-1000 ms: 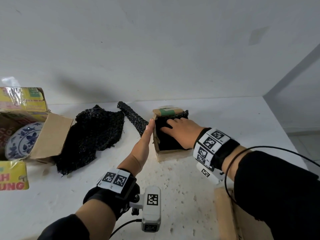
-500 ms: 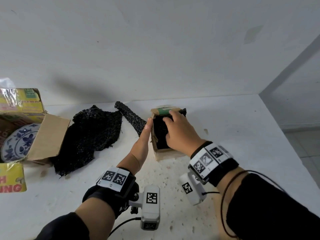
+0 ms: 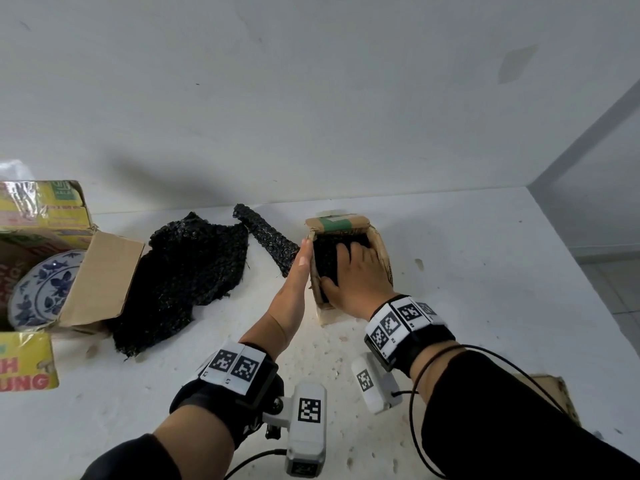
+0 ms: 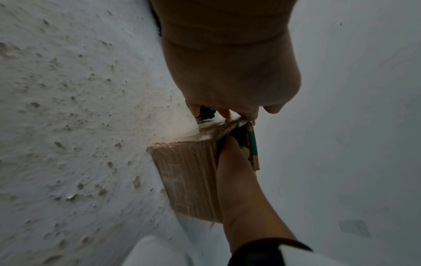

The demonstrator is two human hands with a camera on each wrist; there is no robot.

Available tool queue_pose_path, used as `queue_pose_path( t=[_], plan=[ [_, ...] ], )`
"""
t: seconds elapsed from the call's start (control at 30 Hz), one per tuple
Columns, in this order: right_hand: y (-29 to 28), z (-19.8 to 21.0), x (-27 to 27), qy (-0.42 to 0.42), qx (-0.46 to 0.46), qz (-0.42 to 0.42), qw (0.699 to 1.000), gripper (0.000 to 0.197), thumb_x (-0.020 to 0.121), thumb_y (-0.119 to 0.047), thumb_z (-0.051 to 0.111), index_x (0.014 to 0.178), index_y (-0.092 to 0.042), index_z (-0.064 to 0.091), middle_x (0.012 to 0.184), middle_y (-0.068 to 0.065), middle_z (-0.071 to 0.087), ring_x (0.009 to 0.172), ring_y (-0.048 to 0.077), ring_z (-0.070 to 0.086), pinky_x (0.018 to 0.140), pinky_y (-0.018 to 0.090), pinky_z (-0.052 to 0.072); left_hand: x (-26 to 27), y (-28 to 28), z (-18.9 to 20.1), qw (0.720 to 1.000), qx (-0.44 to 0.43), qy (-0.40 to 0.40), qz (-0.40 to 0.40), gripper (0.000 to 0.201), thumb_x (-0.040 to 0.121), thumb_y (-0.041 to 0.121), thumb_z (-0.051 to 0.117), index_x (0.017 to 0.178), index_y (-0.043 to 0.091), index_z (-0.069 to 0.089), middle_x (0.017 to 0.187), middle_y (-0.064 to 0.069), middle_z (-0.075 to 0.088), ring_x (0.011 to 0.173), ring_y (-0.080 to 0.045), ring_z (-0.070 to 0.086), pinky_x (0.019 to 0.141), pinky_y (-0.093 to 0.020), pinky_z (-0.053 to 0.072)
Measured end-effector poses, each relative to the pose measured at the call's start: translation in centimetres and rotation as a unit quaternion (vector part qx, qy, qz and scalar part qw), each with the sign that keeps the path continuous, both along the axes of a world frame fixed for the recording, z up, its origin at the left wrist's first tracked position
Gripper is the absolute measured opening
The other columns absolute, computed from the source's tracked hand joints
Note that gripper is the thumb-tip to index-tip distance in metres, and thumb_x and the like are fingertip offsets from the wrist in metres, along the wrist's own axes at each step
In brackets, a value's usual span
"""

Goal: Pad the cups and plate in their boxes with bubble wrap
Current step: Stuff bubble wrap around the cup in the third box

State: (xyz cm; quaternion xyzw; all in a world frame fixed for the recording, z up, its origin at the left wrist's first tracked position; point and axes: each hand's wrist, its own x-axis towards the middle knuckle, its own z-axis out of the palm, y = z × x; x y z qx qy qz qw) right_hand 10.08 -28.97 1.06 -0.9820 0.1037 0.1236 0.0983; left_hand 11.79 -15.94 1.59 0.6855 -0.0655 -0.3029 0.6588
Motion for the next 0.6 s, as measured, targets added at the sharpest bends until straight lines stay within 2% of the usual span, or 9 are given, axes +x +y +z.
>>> queue_pose_path(
  t=[0.07,0.13,0.23,0.27,0.33,0.37,0.43,0.5,0.6],
  plan=[
    [-0.2,0.1,0.1,0.038,0.015,0.006,0.999,0.068,0.092,-0.046,0.038,0.144,-0.007,0.015,0.143,0.019,0.023,0.132,0.035,0.023,0.111,0.041,0.018,-0.1,0.0,-0.1,1.0,0.005,-0.006,-0.001,0.046,0.102,0.046,0.019,0.148,0.041,0.017,0.153,0.026,0.014,0.139,0.008,0.013,0.12,-0.032,0.012],
    [-0.7,1.0,0.5,0.088,0.043,0.013,0.995,0.071,0.092,-0.042,0.042,0.147,-0.01,0.01,0.146,0.018,0.018,0.134,0.035,0.022,0.112,0.042,0.022,-0.2,0.0,-0.1,1.0,0.006,-0.005,-0.001,0.046,0.101,0.047,0.02,0.147,0.041,0.018,0.153,0.025,0.015,0.139,0.008,0.013,0.12,-0.033,0.012],
    [-2.0,3.0,1.3,0.152,0.04,0.054,0.986,0.065,0.088,-0.023,0.051,0.144,-0.009,0.02,0.133,0.017,0.035,0.118,0.035,0.044,0.096,0.04,0.042,0.0,0.0,-0.1,1.0,0.004,-0.005,-0.01,0.046,0.101,0.047,0.019,0.147,0.042,0.019,0.153,0.025,0.016,0.14,0.006,0.013,0.12,-0.033,0.011],
    [-2.3,3.6,1.2,0.161,0.008,0.08,0.984,0.065,0.087,-0.017,0.052,0.143,-0.008,0.021,0.129,0.017,0.039,0.113,0.034,0.049,0.089,0.039,0.045,0.0,-0.1,-0.1,1.0,0.003,-0.003,-0.016,0.046,0.101,0.048,0.019,0.147,0.043,0.019,0.153,0.025,0.016,0.14,0.006,0.013,0.12,-0.034,0.011],
    [-2.6,4.1,0.7,0.146,-0.088,0.139,0.976,0.069,0.088,-0.013,0.053,0.146,-0.007,0.017,0.129,0.017,0.042,0.111,0.033,0.052,0.08,0.036,0.043,0.0,-0.2,-0.1,1.0,0.0,0.0,-0.023,0.046,0.101,0.05,0.019,0.146,0.044,0.018,0.153,0.026,0.016,0.14,0.007,0.013,0.12,-0.034,0.011],
    [-2.5,4.1,0.3,0.124,-0.129,0.162,0.971,0.067,0.09,-0.013,0.05,0.147,-0.005,0.016,0.13,0.018,0.043,0.112,0.033,0.052,0.081,0.035,0.041,0.0,-0.3,0.0,1.0,-0.001,0.001,-0.023,0.046,0.101,0.049,0.019,0.147,0.044,0.018,0.153,0.027,0.016,0.14,0.008,0.013,0.12,-0.034,0.011],
    [-2.3,3.8,0.0,0.077,-0.171,0.189,0.964,0.059,0.091,-0.012,0.045,0.144,-0.003,0.02,0.131,0.019,0.044,0.115,0.032,0.049,0.091,0.036,0.039,-0.1,-0.3,0.1,1.0,-0.002,0.001,-0.024,0.046,0.101,0.048,0.019,0.147,0.043,0.017,0.153,0.028,0.015,0.139,0.009,0.013,0.12,-0.033,0.011],
    [-2.4,3.6,0.2,0.052,-0.169,0.197,0.964,0.055,0.089,-0.012,0.047,0.14,-0.004,0.027,0.129,0.017,0.044,0.116,0.032,0.047,0.098,0.037,0.035,-0.2,-0.3,0.1,1.0,-0.002,-0.003,-0.023,0.045,0.102,0.045,0.018,0.147,0.042,0.017,0.152,0.028,0.014,0.14,0.009,0.012,0.12,-0.032,0.011],
    [-3.4,3.5,0.3,0.048,-0.125,0.196,0.971,0.058,0.083,-0.012,0.059,0.134,-0.007,0.033,0.127,0.016,0.039,0.114,0.031,0.044,0.099,0.037,0.035,-0.4,-0.3,-0.1,1.0,-0.004,-0.006,-0.017,0.045,0.102,0.043,0.017,0.147,0.042,0.016,0.152,0.029,0.013,0.14,0.008,0.011,0.12,-0.033,0.011]
  ],
)
